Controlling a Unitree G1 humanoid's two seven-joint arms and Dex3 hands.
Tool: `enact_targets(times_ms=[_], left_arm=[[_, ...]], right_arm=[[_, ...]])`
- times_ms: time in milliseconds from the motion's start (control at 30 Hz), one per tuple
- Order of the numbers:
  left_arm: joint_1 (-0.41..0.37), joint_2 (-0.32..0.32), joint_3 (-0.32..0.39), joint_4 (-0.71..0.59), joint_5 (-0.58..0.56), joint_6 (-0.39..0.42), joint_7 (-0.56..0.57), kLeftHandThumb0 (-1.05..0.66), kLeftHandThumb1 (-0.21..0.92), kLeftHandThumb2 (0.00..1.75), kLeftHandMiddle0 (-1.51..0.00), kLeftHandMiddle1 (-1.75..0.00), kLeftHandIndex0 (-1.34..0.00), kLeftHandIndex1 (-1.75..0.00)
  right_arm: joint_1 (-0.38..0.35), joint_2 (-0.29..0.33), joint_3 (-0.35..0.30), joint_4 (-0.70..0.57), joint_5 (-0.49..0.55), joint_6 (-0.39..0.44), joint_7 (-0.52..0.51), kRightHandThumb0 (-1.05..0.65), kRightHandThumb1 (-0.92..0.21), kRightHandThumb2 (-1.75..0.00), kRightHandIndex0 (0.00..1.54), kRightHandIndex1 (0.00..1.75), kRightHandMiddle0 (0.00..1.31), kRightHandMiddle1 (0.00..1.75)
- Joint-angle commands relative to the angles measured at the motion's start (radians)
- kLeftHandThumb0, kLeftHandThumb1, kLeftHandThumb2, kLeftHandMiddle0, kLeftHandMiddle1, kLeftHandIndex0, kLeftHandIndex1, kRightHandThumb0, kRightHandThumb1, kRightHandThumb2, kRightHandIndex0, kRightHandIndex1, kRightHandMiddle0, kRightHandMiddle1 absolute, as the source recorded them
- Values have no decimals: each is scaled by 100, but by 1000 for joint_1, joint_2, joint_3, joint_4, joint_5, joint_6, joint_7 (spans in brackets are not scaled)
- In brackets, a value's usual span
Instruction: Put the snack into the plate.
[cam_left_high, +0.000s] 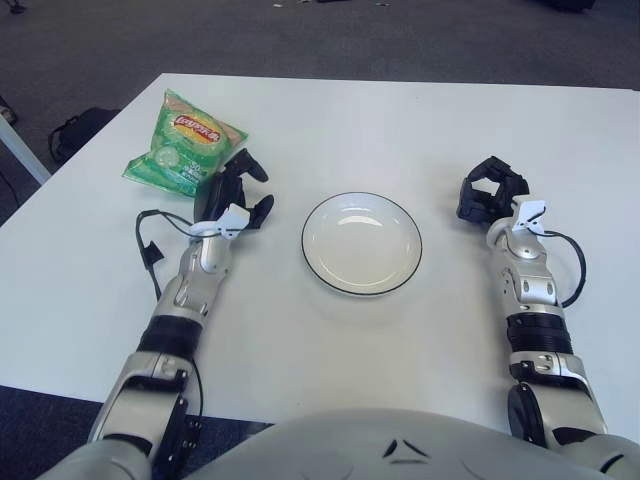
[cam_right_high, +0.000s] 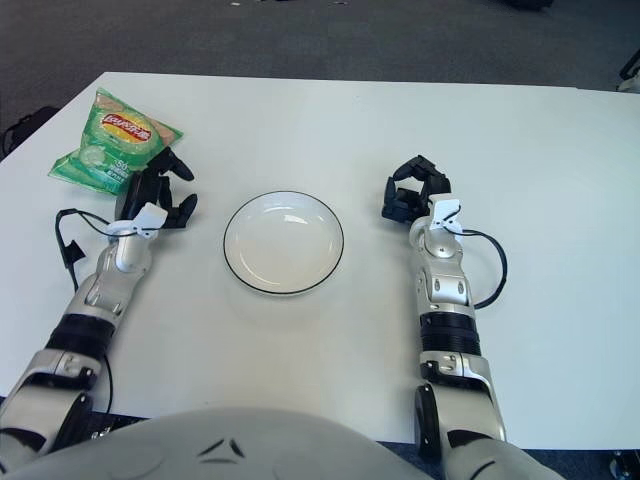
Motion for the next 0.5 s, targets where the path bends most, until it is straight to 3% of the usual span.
enact_targets(times_ms=[0,200,333,433,467], left_arm=[[29,10,26,-156,20,110,-51,-48,32,131,-122,-175,-61,-175],[32,5,52,-432,102,335,-142,-47,36,126,-117,-175,-58,-175],[2,19,42,-481,203,427,-154,-46,39,122,-111,-175,-55,-175],[-28,36,28,-463,277,471,-152,-42,52,105,-97,-175,-45,-175],[-65,48,21,-425,306,483,-143,-27,49,110,-77,-175,-43,-175]], right_arm=[[64,3,14,57,-26,55,9,-50,-27,-137,132,175,65,175],[69,-1,23,54,-35,47,14,-50,-28,-137,130,175,65,175],[69,-3,31,57,-44,45,14,-50,-28,-137,130,175,65,175],[68,-2,32,61,-50,43,16,-50,-28,-137,129,175,65,175],[68,-2,33,61,-52,44,17,-50,-28,-137,129,175,65,175]])
